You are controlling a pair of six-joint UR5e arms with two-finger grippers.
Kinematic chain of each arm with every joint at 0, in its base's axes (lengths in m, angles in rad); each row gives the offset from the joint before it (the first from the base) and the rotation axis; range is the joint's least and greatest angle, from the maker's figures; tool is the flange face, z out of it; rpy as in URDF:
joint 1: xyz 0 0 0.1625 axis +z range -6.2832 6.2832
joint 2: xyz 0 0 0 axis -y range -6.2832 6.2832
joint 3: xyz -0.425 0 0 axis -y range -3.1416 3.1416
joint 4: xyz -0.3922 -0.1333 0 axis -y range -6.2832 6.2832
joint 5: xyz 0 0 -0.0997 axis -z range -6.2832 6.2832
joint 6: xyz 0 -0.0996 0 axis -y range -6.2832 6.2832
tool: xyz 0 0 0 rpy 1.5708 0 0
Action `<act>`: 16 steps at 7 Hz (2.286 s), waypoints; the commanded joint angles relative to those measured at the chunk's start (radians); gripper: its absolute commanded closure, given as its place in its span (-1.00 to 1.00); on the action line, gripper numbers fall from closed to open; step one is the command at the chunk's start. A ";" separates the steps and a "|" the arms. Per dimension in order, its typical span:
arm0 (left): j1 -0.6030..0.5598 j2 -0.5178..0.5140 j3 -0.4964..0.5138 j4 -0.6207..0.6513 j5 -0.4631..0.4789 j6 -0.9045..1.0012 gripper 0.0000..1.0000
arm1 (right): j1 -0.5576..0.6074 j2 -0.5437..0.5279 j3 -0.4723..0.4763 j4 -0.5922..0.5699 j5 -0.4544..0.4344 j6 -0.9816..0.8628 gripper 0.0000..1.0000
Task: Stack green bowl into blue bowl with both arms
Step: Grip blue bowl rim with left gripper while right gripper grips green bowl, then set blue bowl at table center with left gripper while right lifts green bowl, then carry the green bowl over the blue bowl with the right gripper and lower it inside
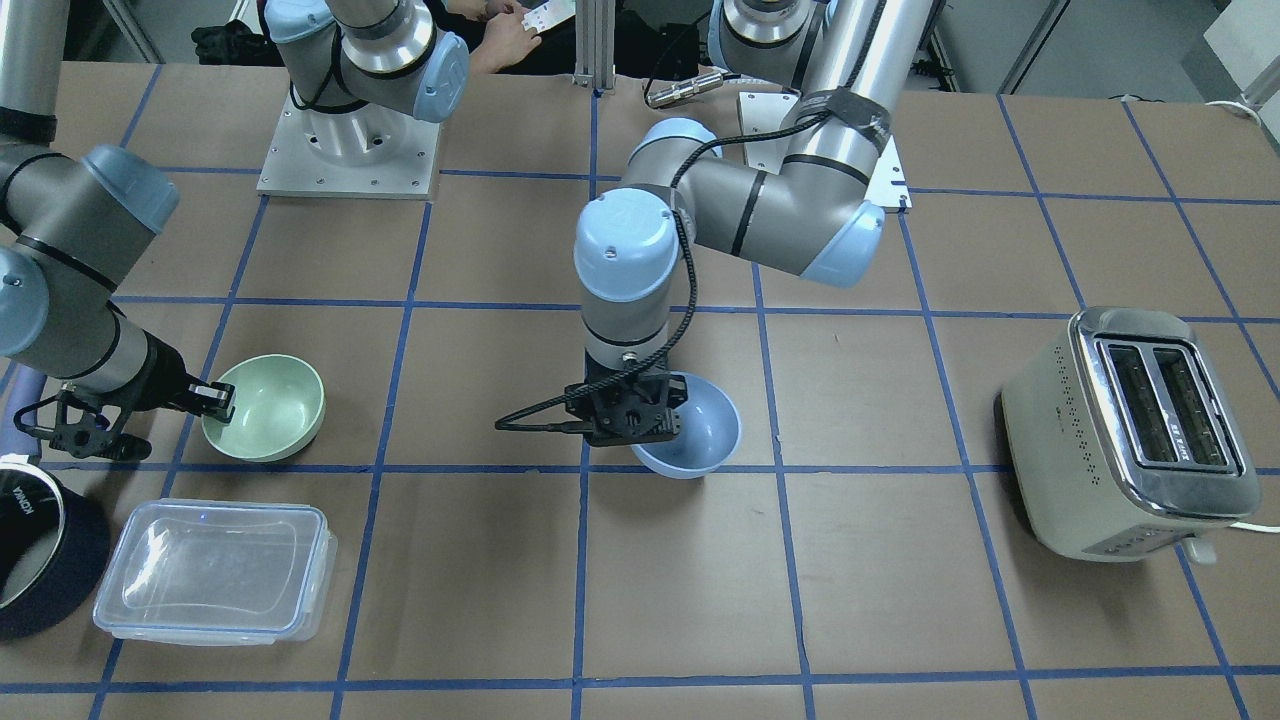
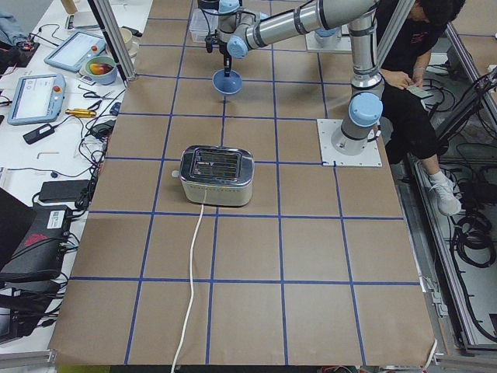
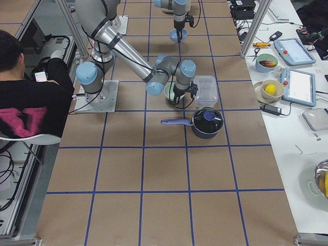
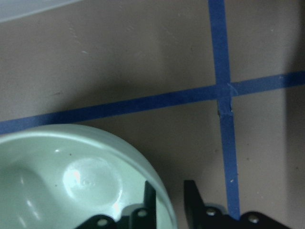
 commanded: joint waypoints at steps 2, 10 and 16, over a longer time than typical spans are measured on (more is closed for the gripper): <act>-0.112 -0.099 0.122 0.023 -0.003 -0.170 1.00 | 0.003 -0.042 -0.026 0.055 0.034 0.001 1.00; 0.315 0.207 0.133 -0.327 -0.121 0.447 -1.00 | 0.246 -0.066 -0.286 0.345 0.201 0.100 1.00; 0.383 0.427 0.116 -0.530 -0.057 0.527 -1.00 | 0.621 0.066 -0.279 0.074 0.229 0.380 1.00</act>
